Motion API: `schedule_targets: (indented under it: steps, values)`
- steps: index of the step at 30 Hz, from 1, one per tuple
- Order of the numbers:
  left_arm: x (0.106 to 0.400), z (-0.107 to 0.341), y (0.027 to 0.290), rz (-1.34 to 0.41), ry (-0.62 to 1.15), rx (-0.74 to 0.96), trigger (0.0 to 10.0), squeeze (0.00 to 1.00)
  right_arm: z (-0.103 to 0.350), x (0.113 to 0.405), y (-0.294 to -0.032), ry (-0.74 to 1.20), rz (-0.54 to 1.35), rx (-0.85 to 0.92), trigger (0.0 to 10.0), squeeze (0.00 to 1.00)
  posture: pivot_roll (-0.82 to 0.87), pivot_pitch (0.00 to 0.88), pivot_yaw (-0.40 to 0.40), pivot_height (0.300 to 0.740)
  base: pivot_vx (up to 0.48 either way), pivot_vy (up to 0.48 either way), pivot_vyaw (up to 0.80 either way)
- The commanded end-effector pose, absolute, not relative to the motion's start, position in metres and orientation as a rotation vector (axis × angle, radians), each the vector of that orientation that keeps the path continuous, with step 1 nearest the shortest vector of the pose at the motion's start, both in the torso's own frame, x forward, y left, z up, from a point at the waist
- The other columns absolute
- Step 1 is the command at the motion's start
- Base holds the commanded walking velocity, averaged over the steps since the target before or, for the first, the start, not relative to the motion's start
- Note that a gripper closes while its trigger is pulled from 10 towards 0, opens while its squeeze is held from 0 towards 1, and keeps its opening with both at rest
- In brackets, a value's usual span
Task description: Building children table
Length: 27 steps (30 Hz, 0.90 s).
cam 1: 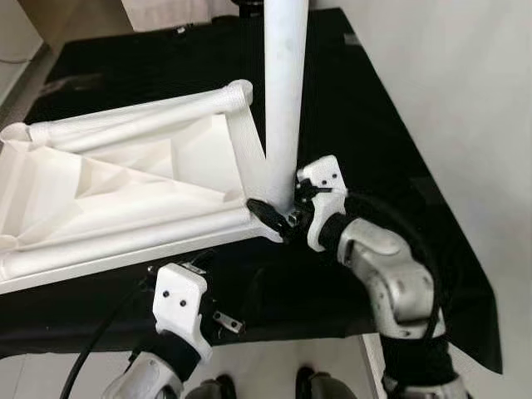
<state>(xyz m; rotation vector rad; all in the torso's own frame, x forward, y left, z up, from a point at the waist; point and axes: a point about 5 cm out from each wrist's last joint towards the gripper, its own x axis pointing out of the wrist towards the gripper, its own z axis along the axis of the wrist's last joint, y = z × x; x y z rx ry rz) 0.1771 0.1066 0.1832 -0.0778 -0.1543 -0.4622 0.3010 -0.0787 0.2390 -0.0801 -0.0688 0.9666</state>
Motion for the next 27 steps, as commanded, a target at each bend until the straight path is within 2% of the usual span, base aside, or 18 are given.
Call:
schedule_targets:
  steps: [1,2,7,8,10,11,13,14,27]
  values:
    - [0.177,0.176,0.106,-0.458,-0.133,-0.073,10.0,0.00,0.237,0.294,-0.068,-0.078,1.145,-0.099,10.0,0.00,-0.02,0.260,0.005,0.740,0.000,0.000,0.00]
    - [0.178,0.176,0.105,-0.462,-0.135,-0.073,10.0,0.00,0.237,0.294,-0.069,-0.081,1.233,-0.162,10.0,0.00,-0.02,0.255,0.006,0.740,0.000,0.000,0.00]
    - [0.180,0.175,0.104,-0.472,-0.140,-0.071,10.0,0.00,0.236,0.300,-0.073,-0.074,1.332,-0.246,10.0,0.00,-0.02,0.248,0.002,0.740,0.000,0.000,0.00]
    - [0.181,0.175,0.103,-0.477,-0.142,-0.070,10.0,0.00,0.237,0.305,-0.076,-0.073,1.381,-0.279,8.3,0.00,-0.02,0.243,0.000,0.740,0.000,0.000,0.00]
    - [0.181,0.174,0.102,-0.478,-0.143,-0.070,10.0,0.00,0.238,0.307,-0.076,-0.077,1.395,-0.293,8.3,0.00,-0.02,0.243,0.000,0.740,0.000,0.000,0.00]
    - [0.181,0.174,0.102,-0.479,-0.144,-0.070,10.0,0.00,0.242,0.311,-0.076,-0.089,1.419,-0.292,1.7,0.00,-0.02,0.239,-0.005,0.740,0.000,0.000,0.00]
    - [0.181,0.174,0.102,-0.480,-0.145,-0.070,10.0,0.00,0.245,0.313,-0.077,-0.097,1.436,-0.289,1.7,0.00,-0.02,0.239,-0.006,0.740,0.000,0.000,0.00]
    - [0.181,0.174,0.101,-0.481,-0.149,-0.068,10.0,0.00,0.249,0.316,-0.077,-0.103,1.482,-0.291,0.0,0.00,-0.01,0.238,-0.007,0.740,0.000,0.000,0.00]
    - [0.182,0.173,0.100,-0.475,-0.158,-0.068,10.0,0.00,0.242,0.323,-0.081,-0.079,1.545,-0.289,0.0,0.00,-0.02,0.245,-0.017,0.740,0.000,0.000,0.00]
